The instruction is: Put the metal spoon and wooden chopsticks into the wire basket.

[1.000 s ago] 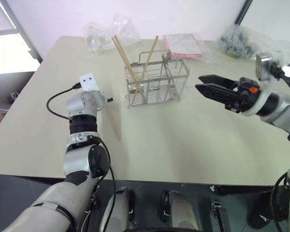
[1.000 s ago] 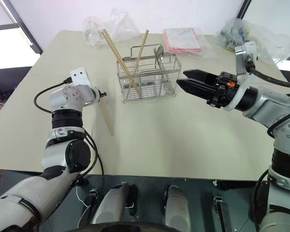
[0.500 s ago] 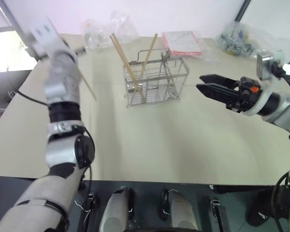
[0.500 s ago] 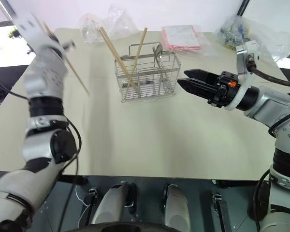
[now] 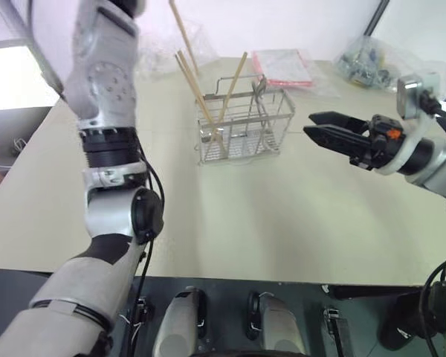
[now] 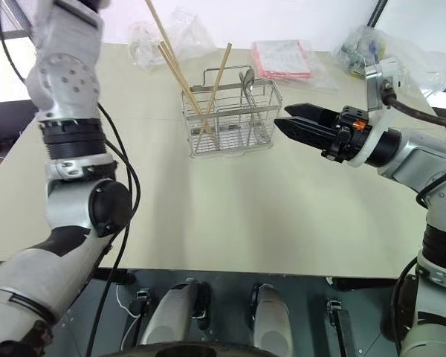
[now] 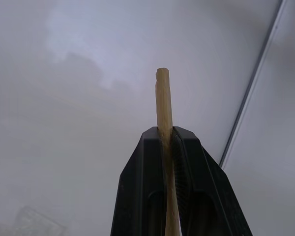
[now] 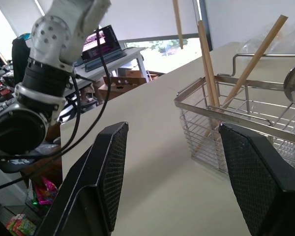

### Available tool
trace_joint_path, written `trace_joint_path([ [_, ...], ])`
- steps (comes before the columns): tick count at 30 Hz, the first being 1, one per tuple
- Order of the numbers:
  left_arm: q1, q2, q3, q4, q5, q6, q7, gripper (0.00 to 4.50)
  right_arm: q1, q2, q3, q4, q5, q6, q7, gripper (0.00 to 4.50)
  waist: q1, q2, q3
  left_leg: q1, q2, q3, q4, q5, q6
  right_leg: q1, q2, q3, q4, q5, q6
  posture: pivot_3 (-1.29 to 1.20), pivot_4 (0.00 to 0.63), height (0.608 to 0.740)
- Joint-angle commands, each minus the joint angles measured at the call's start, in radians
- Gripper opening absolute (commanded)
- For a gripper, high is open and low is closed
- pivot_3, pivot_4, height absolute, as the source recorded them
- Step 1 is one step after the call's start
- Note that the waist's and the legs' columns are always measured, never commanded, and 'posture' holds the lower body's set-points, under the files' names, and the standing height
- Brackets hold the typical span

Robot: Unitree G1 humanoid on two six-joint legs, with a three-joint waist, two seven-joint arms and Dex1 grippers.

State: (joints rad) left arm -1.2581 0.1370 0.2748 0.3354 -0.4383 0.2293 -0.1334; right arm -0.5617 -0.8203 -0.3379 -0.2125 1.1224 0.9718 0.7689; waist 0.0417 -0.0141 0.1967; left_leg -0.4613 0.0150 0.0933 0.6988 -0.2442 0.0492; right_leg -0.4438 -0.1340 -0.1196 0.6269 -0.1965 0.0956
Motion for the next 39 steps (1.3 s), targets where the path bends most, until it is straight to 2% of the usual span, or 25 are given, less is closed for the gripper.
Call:
trace_joint_path([
  [1,0.037,-0.029,-0.085,0.026,0.081,-0.098,-0.044,0.04,-0.008,-0.025,-0.055,-0.023,0.029,0.001,-0.006,3.02,-0.001,0.0,0.0,0.0,0.0,0.0,0.0,0.0,0.0,0.0,0.0,0.0,0.0,0.0,0.0,0.0,0.15,0.699],
  [6,0.089,-0.071,-0.154,0.163,0.215,-0.266,-0.009,0.04,-0.003,-0.024,-0.06,-0.027,0.025,0.001,-0.009,3.02,-0.003,0.0,0.0,0.0,0.001,0.0,0.0,-0.001,0.001,-0.001,0.0,0.0,0.0,0.0,0.0,0.0,0.15,0.699],
  [11,0.119,-0.092,-0.184,0.259,0.269,-0.365,-0.023,0.04,-0.001,-0.021,-0.069,-0.028,0.029,-0.001,-0.017,3.02,-0.002,0.0,0.0,0.0,0.001,0.0,0.0,-0.001,0.002,-0.001,0.0,0.0,0.0,0.0,0.0,0.0,0.15,0.699],
  [14,0.132,-0.107,-0.183,0.249,0.254,-0.37,-0.045,1.19,0.003,-0.013,-0.072,-0.026,0.028,-0.006,-0.024,3.02,-0.001,0.0,0.0,-0.001,0.001,0.0,0.0,-0.001,0.002,-0.001,0.0,0.0,0.0,0.0,0.0,0.0,0.15,0.699],
  [17,0.145,-0.116,-0.18,0.206,0.241,-0.353,-0.054,2.67,0.004,-0.005,-0.07,-0.025,0.028,-0.01,-0.029,3.02,-0.001,0.0,0.0,-0.001,0.001,0.0,0.0,-0.001,0.002,-0.001,-0.001,0.0,0.0,0.0,0.0,0.0,0.15,0.699],
  [20,0.16,-0.108,-0.16,0.097,0.194,-0.245,-0.053,4.24,0.009,0.0,-0.058,-0.024,0.009,-0.025,-0.026,3.02,-0.002,0.0,0.0,-0.001,0.001,-0.001,0.0,-0.001,0.002,-0.001,-0.001,0.0,0.0,0.0,0.0,0.0,0.15,0.699],
  [21,0.162,-0.098,-0.151,0.051,0.173,-0.197,-0.054,4.48,0.01,0.0,-0.055,-0.022,0.002,-0.03,-0.022,3.02,-0.003,0.0,0.0,-0.001,0.001,-0.001,0.0,-0.001,0.002,-0.001,-0.001,0.0,0.0,0.0,0.0,0.0,0.15,0.699],
  [24,0.152,-0.009,-0.123,-0.101,0.105,-0.013,-0.085,4.48,0.011,-0.005,-0.048,-0.01,-0.017,-0.043,-0.01,3.02,-0.008,0.0,0.0,-0.001,0.001,-0.001,0.0,-0.001,0.002,-0.002,0.0,0.0,0.0,0.0,0.0,0.0,0.15,0.699],
  [25,0.14,0.047,-0.112,-0.143,0.068,0.075,-0.119,4.48,0.012,-0.012,-0.042,-0.004,-0.032,-0.051,0.003,3.02,-0.009,0.001,0.0,-0.001,0.001,-0.001,0.0,-0.001,0.002,-0.002,0.0,0.0,0.0,0.0,0.0,0.0,0.15,0.699],
  [29,0.132,0.385,-0.113,-0.254,-0.035,0.37,-0.386,4.48,-0.003,-0.037,-0.025,0.046,-0.084,-0.076,0.059,3.02,-0.027,0.001,0.001,-0.001,0.002,-0.001,0.0,-0.001,0.002,-0.003,0.001,0.0,0.002,0.0,0.0,0.0,0.15,0.699],
  [32,0.194,0.614,-0.135,-0.331,-0.081,0.481,-0.588,4.48,-0.018,-0.047,-0.009,0.085,-0.119,-0.099,0.102,3.02,-0.032,0.002,0.001,-0.001,0.001,0.0,-0.001,-0.001,0.002,-0.003,0.001,0.001,0.002,-0.001,0.0,0.0,0.15,0.699],
  [35,0.312,0.792,-0.128,-0.431,-0.127,0.563,-0.736,4.48,-0.035,-0.044,0.013,0.119,-0.155,-0.126,0.145,3.02,-0.029,0.003,0.001,0.0,0.001,0.0,-0.001,-0.001,0.001,-0.003,0.0,0.001,0.001,-0.001,0.0,0.0,0.15,0.699],
  [37,0.409,0.873,-0.122,-0.503,-0.122,0.569,-0.783,4.48,-0.051,-0.03,0.033,0.142,-0.18,-0.145,0.166,3.02,-0.028,0.004,0.001,0.0,0.001,0.0,-0.001,-0.001,0.0,-0.003,0.0,0.001,0.0,-0.002,-0.003,0.0,0.15,0.699],
  [39,0.475,0.908,-0.095,-0.551,-0.141,0.596,-0.791,4.48,-0.063,-0.015,0.055,0.153,-0.202,-0.163,0.181,3.02,-0.026,0.004,0.001,-0.001,0.001,-0.001,-0.001,-0.003,-0.003,-0.003,0.0,0.001,-0.001,-0.003,-0.003,0.0,0.15,0.699],
])
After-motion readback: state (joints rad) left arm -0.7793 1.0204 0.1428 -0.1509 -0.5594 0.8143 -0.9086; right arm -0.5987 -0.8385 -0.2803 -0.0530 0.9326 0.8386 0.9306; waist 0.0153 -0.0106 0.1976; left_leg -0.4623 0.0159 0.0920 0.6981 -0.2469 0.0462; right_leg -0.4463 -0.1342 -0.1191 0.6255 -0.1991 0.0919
